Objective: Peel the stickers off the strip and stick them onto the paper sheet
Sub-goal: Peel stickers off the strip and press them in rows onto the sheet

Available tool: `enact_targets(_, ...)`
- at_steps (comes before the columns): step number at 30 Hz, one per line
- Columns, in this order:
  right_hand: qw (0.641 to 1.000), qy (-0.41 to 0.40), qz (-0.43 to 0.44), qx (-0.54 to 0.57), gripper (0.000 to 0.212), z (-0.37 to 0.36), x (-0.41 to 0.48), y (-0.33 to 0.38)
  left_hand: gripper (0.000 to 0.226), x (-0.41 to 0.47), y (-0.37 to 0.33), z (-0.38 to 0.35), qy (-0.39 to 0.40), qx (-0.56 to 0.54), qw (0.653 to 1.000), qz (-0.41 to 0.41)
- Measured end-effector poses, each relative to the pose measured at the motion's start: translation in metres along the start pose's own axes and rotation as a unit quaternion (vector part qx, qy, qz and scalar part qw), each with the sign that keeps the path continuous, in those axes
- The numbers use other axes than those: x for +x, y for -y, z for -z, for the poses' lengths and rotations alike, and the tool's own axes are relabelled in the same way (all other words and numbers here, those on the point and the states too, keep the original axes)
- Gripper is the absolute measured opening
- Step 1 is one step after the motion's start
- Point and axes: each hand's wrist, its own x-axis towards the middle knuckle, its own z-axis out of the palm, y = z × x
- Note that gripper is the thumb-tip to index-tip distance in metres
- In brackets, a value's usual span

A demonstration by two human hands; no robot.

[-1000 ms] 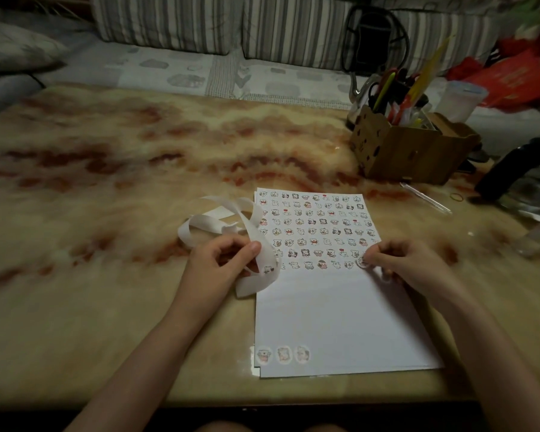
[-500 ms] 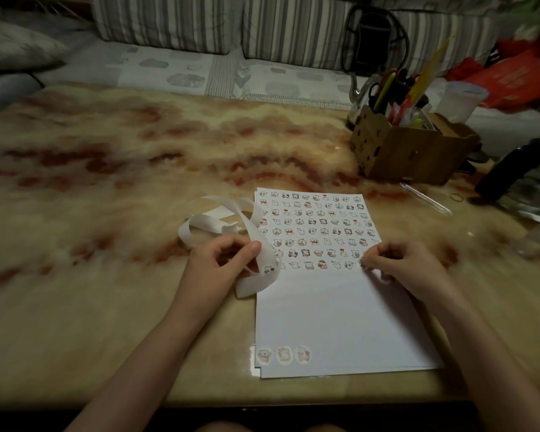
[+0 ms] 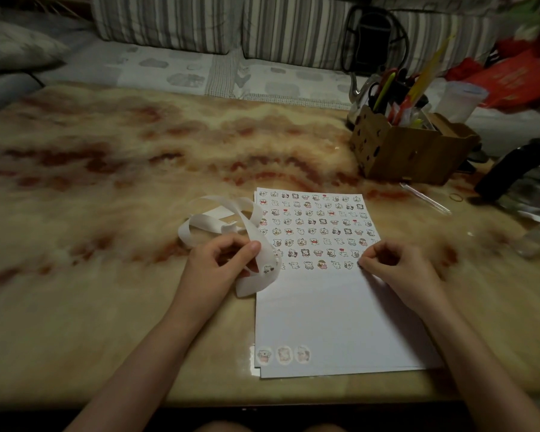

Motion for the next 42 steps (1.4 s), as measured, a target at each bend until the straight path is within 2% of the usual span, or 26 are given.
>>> enact_targets(8, 1.000, -0.004, 0.011, 0.025, 0.020, 0.001, 0.003, -0.008, 0.014, 0.000, 0.000, 0.000, 0.000, -0.008, 1.000, 0.000)
enact_targets(14, 1.000, -0.015, 0.005, -0.001, 0.009, -0.001, 0.005, -0.009, 0.014, -0.001, -0.002, 0.000, 0.003, -0.013, 1.000, -0.002)
enact_targets(18, 1.000, -0.009, -0.007, 0.028, 0.010, -0.001, 0.003, -0.007, 0.014, -0.001, -0.003, -0.001, 0.001, -0.018, 1.000, -0.002)
enact_targets(23, 1.000, -0.011, -0.016, 0.002, 0.011, -0.001, 0.005, -0.008, 0.012, -0.001, -0.005, -0.002, -0.006, -0.029, 1.000, -0.003)
enact_targets(26, 0.996, -0.033, -0.027, 0.079, 0.014, 0.002, 0.007, -0.005, 0.010, -0.001, -0.005, -0.002, -0.014, -0.035, 0.999, -0.005)
enact_targets(30, 0.987, -0.095, 0.029, 0.125, 0.014, 0.004, 0.004, 0.012, 0.011, 0.000, -0.004, -0.001, -0.021, -0.031, 0.999, -0.012)
enact_targets(33, 0.985, -0.065, 0.075, 0.143, 0.021, -0.009, -0.004, 0.036, 0.012, 0.000, -0.003, -0.001, -0.025, -0.033, 0.999, -0.019)
enact_targets(39, 0.974, 0.065, 0.161, 0.144, 0.010, -0.050, -0.028, 0.082, 0.013, 0.001, -0.006, -0.001, -0.021, -0.068, 0.997, -0.018)
enact_targets(42, 0.970, 0.100, 0.178, 0.134, 0.012, -0.065, -0.033, 0.090, 0.009, 0.001, -0.008, 0.000, -0.021, -0.084, 0.996, -0.018)
